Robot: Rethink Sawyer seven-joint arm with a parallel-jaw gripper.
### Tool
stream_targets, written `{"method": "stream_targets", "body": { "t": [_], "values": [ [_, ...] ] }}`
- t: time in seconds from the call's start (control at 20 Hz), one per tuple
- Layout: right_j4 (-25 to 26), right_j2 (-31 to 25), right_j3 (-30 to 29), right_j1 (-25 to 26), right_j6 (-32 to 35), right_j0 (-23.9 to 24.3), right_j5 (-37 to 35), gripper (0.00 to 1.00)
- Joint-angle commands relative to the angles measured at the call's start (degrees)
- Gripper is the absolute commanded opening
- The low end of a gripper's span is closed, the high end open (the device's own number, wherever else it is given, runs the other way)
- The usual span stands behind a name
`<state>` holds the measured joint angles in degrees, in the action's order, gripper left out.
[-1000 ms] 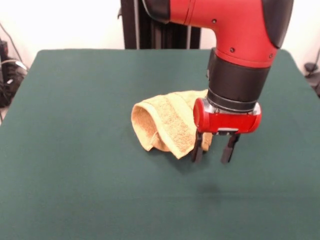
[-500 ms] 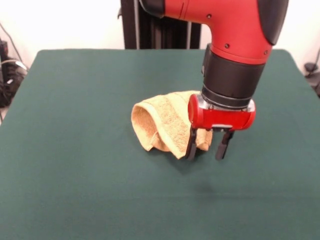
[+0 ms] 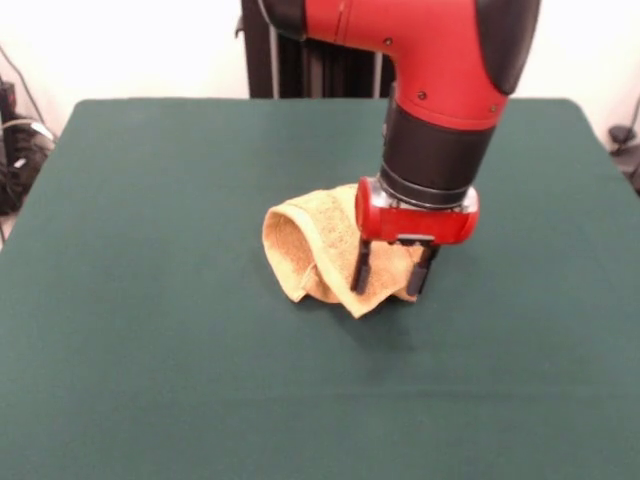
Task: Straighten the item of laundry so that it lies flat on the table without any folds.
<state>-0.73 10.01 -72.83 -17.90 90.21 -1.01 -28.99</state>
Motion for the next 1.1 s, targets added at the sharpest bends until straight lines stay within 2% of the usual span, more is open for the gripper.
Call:
{"method": "stream_targets", "body": {
  "t": [0.05, 0.45, 0.65, 0.7, 1.1],
  "values": [
    [-1.7, -5.0, -9.5, 0.7, 12.0, 0.2, 2.0, 1.0],
    [-1.9, -6.8, -5.4, 7.1, 11.2, 2.3, 7.1, 1.0],
    [-2.0, -6.7, -5.5, 7.2, 11.1, 2.2, 7.2, 1.0],
    [-1.9, -6.5, -5.9, 7.1, 11.2, 2.1, 7.6, 0.0],
    [-1.6, -5.5, -6.9, 6.9, 12.3, 1.1, 9.7, 0.0]
  ]
}}
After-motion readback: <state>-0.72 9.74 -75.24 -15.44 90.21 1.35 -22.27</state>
